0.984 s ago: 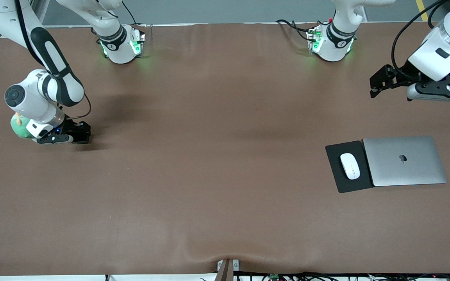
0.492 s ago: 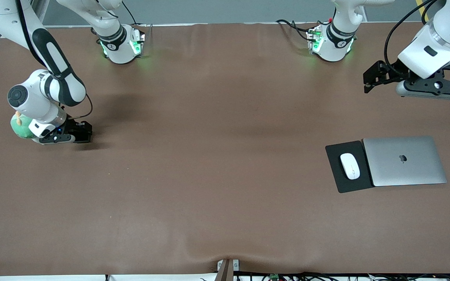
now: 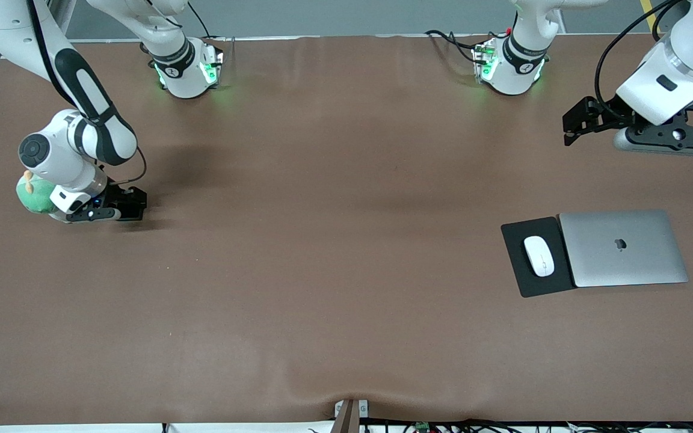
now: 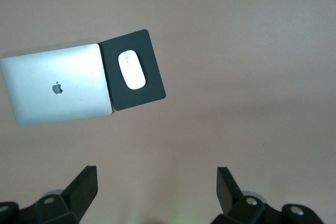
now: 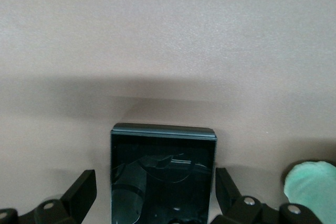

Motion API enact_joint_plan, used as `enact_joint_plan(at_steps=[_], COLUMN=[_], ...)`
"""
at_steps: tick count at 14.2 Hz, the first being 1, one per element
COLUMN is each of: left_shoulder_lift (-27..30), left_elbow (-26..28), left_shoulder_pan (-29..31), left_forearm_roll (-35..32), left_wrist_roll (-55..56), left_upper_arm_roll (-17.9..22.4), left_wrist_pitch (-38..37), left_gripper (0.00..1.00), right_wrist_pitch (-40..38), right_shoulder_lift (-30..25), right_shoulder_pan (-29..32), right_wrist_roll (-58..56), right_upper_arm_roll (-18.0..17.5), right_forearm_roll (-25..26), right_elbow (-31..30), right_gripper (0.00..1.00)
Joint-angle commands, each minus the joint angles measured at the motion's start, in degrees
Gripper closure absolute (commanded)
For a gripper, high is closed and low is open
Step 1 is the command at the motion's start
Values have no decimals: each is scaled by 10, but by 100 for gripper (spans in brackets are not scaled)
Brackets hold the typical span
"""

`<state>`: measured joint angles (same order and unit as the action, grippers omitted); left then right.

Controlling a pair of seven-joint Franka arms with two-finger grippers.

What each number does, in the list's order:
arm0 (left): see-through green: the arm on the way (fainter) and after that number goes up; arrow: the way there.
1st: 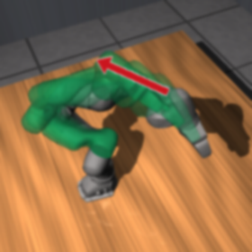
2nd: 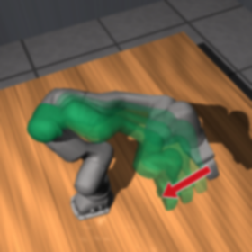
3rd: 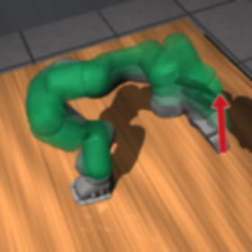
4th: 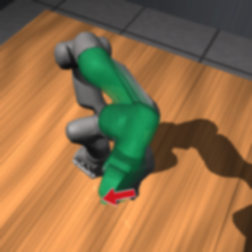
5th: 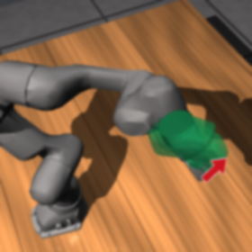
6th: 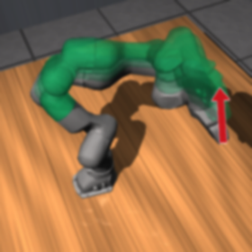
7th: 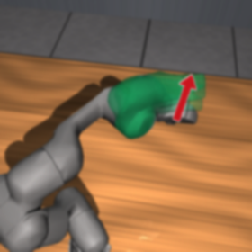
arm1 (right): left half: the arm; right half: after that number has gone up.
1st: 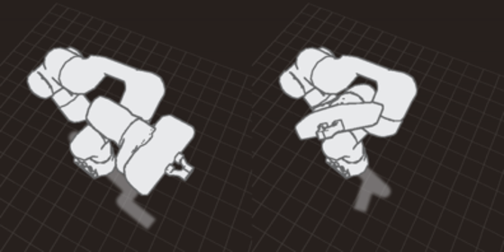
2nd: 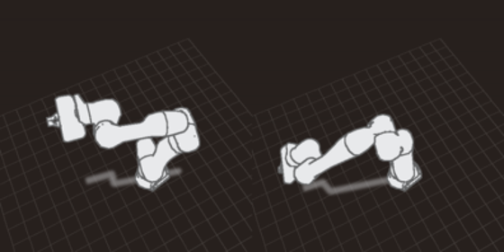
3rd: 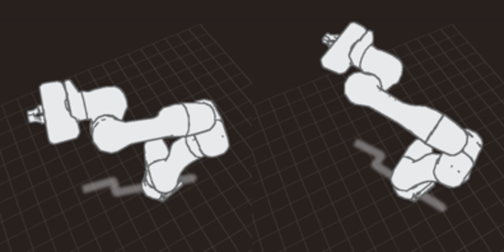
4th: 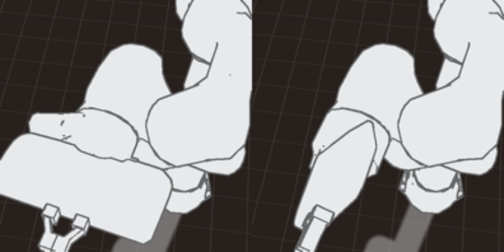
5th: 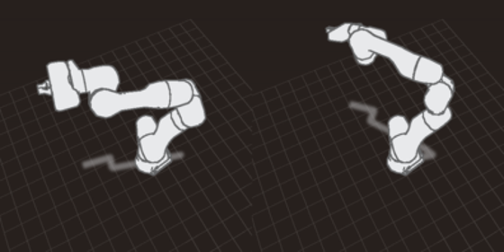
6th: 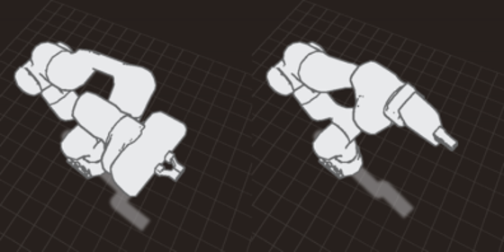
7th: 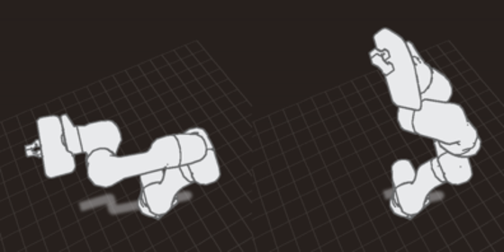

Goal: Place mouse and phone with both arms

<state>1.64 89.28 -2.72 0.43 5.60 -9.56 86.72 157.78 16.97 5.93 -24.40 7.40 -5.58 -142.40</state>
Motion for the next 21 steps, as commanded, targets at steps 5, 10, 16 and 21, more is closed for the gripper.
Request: enact_joint_plan(at_steps=[5, 10, 16, 21], left_shoulder_lift=[-23, -42, -36, -29], left_elbow=[-40, -53, -52, -51], left_shoulder_pan=[10, 10, 10, 10], left_forearm_roll=[-3, -3, -3, 2], left_wrist_roll=[-4, -3, -2, -2], left_upper_arm_roll=[-4, -4, -5, -1], left_wrist_pitch=[-6, -6, -7, -8], left_gripper=[0, 0, 0, 0], right_wrist_pitch=[-119, -327, -537, -640], right_shoulder_lift=[-79, -106, -104, -105], right_shoulder_pan=[-28, -35, -37, -34], right_wrist_roll=[77, 124, 174, 190], right_upper_arm_roll=[-1, -1, -1, 0], right_forearm_roll=[-4, 2, 13, 15], right_elbow=[47, 192, 393, 516], right_gripper=[0, 0, 0, 0])
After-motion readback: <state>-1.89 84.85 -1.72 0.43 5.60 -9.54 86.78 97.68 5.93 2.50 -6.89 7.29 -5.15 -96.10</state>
